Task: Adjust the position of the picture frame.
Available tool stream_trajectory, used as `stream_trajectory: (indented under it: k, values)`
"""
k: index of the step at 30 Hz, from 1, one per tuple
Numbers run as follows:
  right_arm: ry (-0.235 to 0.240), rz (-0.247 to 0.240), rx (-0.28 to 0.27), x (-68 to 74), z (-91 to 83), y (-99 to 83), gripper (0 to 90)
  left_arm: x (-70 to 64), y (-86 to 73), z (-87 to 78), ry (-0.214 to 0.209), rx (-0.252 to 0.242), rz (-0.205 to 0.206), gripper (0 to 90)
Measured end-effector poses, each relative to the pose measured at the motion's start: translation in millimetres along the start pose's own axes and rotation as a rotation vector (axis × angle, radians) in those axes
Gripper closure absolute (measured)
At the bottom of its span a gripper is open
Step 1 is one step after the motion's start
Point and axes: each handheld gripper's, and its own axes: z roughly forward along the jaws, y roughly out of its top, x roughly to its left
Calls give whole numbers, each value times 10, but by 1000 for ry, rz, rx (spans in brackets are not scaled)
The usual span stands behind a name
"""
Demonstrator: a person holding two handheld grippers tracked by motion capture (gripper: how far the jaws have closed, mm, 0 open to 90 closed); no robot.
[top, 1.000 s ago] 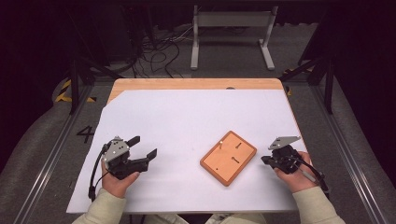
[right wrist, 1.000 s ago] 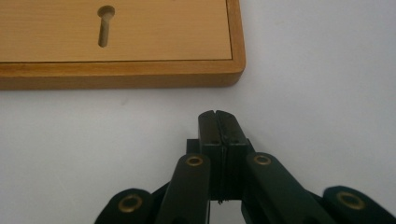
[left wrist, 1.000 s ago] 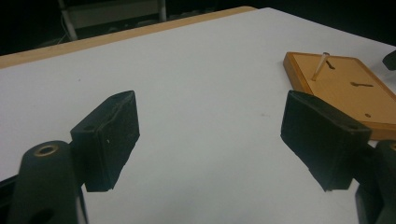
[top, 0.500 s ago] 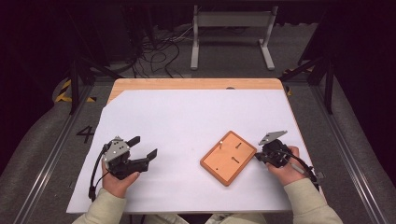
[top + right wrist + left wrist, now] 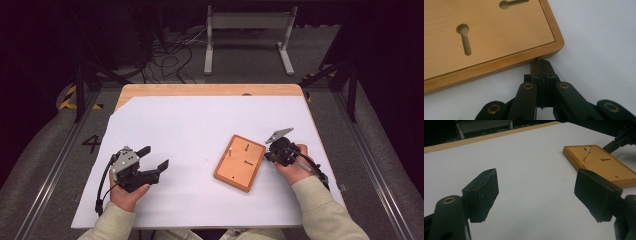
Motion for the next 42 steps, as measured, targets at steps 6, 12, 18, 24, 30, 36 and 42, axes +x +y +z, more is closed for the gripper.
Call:
stream_trajectory:
  k: [6, 12, 18, 24, 30, 36, 42]
  values:
    - [-2, -12, -1, -29, 97, 196, 900, -2, 0, 2, -1, 0, -1, 199]
    - [11, -30, -6, -40, 228, 426, 900, 2, -4, 7, -4, 3, -2, 200]
    - [39, -18, -3, -26, 365, 594, 900, 5, -4, 8, -4, 7, -1, 200]
    - [44, -75, -3, 83, 445, 873, 900, 13, -5, 6, -7, 6, -1, 200]
    - [86, -78, -24, 180, 465, 1173, 900, 16, -4, 2, -10, 5, -3, 200]
    - [-18, -28, -19, 140, 520, 1249, 900, 22, -10, -4, -12, 5, -6, 200]
    - [-50, 77, -7, -42, 632, 1297, 900, 25, -11, 6, -14, 8, -5, 200]
